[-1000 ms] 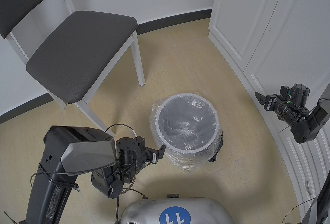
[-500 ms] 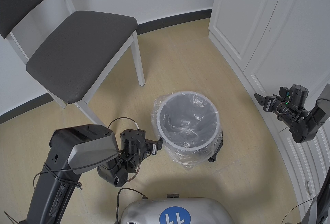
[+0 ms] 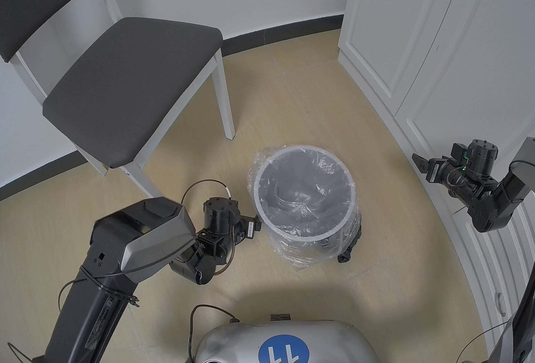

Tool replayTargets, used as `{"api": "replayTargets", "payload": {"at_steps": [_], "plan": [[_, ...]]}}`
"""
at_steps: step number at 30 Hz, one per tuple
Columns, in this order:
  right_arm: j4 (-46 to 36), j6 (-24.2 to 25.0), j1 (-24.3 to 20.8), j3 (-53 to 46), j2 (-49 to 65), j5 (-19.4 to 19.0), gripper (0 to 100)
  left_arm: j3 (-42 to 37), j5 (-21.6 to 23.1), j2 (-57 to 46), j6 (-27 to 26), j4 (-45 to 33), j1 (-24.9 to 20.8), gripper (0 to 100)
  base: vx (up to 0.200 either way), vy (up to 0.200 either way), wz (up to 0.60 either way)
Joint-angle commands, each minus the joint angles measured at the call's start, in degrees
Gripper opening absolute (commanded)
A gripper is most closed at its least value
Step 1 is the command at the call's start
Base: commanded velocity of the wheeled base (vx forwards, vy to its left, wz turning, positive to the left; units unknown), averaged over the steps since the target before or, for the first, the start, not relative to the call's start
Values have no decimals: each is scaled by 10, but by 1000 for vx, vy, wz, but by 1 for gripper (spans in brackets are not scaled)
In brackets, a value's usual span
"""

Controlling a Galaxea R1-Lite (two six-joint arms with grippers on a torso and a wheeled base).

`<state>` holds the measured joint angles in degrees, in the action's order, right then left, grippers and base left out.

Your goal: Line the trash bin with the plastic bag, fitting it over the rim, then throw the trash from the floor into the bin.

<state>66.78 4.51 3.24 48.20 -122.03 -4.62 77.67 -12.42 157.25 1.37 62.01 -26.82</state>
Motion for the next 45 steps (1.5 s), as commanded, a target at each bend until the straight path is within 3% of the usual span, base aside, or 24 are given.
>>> {"api": "replayTargets", "payload": {"at_steps": [1,4,13,22,31,36,40,45], "plan": [[0,0,2,3,-5,0,100,18,-6,10,0,-4,1,100,0,0,0],[0,0,3,5,-8,0,100,16,-11,10,0,-4,1,100,0,0,0],[0,1,4,28,-26,1,100,-23,-87,-17,7,31,-3,100,0,0,0],[2,3,-5,30,-30,6,100,-244,-88,-120,9,160,-28,100,0,0,0],[-20,1,-9,26,-50,7,100,-370,-88,-150,9,256,-31,100,0,0,0],[-41,1,-9,53,-76,10,100,-413,-112,-179,36,259,-32,100,0,0,0],[-46,1,-29,68,-94,46,100,-432,-113,-209,66,259,-39,100,0,0,0],[-89,12,-75,135,-139,148,100,-454,-113,-248,108,259,-50,100,0,0,0]]}}
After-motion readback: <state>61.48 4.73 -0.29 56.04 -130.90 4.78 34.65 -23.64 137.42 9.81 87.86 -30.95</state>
